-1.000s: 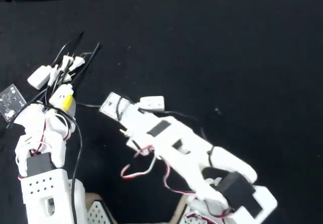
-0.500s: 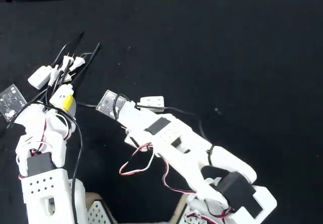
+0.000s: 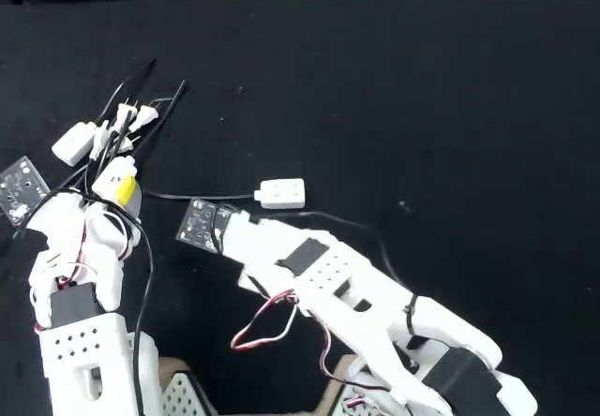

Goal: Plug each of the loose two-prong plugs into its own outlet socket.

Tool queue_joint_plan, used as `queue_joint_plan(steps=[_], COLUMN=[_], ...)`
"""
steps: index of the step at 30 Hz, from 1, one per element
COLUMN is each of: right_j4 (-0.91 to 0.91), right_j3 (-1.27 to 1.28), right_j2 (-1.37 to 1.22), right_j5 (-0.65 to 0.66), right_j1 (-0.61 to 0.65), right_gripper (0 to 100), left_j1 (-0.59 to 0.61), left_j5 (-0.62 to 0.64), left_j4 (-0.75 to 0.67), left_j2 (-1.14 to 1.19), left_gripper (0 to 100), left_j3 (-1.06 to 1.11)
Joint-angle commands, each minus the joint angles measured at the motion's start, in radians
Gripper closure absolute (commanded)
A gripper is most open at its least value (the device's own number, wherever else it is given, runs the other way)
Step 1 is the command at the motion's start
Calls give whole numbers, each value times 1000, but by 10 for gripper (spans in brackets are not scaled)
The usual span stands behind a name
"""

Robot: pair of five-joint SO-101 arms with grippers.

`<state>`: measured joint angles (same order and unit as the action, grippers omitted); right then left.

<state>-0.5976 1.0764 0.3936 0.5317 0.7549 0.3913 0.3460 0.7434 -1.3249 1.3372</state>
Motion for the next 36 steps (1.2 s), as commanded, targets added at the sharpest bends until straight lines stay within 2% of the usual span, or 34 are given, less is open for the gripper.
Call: queue_joint_plan(steps=[1, 9, 12, 16, 18, 21, 23, 25, 33, 36], right_j4=[35, 37, 37, 63, 75, 68, -5, -57, 98, 74], right_j3=[-30, -116, -143, -173, -173, -173, -173, -174, -188, -240], right_j2=[-41, -174, -182, -180, -180, -166, -136, -111, -231, -298], right_j5=[41, 64, 64, 57, 25, -74, -120, -123, -133, -133], right_j1=[11, 2, -51, -153, -180, -163, -137, -118, -140, -138], right_gripper=[842, 842, 851, 993, 979, 988, 988, 988, 987, 985], left_j1=[4, 4, 4, 4, 4, 4, 5, 4, 2, 2], left_j5=[3, 3, 3, 3, 3, 3, 3, 3, 3, 3], left_j4=[-14, -12, -14, -14, -14, -14, -11, -9, -9, -9], left_j2=[-15, -15, -15, -15, -15, -15, -15, -15, -15, -15], left_gripper=[734, 734, 734, 734, 734, 734, 734, 734, 734, 734], left_j3=[-68, -68, -68, -68, -68, -68, -68, -68, -68, -68])
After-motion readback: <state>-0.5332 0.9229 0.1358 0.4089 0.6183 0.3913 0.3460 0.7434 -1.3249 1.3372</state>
